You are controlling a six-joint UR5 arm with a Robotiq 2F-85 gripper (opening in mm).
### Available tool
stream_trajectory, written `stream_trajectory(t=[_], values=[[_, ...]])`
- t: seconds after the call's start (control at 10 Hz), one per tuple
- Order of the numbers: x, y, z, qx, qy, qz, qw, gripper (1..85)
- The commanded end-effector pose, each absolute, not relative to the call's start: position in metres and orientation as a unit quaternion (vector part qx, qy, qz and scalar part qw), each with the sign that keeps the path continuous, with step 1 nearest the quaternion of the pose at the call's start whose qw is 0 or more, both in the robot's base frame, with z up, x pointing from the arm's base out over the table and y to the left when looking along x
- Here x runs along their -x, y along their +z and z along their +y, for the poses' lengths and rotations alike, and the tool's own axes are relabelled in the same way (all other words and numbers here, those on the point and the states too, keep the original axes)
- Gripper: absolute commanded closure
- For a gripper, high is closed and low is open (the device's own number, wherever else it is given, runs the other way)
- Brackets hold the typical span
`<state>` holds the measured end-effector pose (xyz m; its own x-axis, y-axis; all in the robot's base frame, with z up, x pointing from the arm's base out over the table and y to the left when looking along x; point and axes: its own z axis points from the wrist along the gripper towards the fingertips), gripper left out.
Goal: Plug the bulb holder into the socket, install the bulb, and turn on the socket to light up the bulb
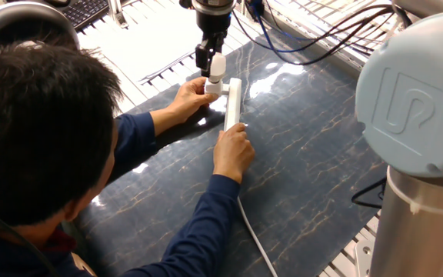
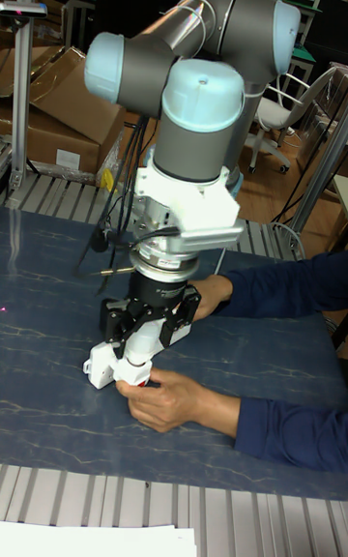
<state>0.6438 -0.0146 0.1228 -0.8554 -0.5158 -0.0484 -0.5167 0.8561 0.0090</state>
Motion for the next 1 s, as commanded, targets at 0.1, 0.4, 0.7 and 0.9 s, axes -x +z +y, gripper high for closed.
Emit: stream_trajectory(t=[0.1, 0.4, 0.7, 0.9], values=[[-0.652, 0.128, -0.02, 0.428, -0.017, 0.903, 0.041, 18.0], [-0.64, 0.122, -0.001, 0.435, 0.017, 0.899, 0.052, 17.3], [-0.634, 0.114, 0.008, 0.461, 0.025, 0.885, 0.064, 17.3], [-0.642, 0.11, 0.003, 0.525, -0.001, 0.848, 0.073, 20.0]])
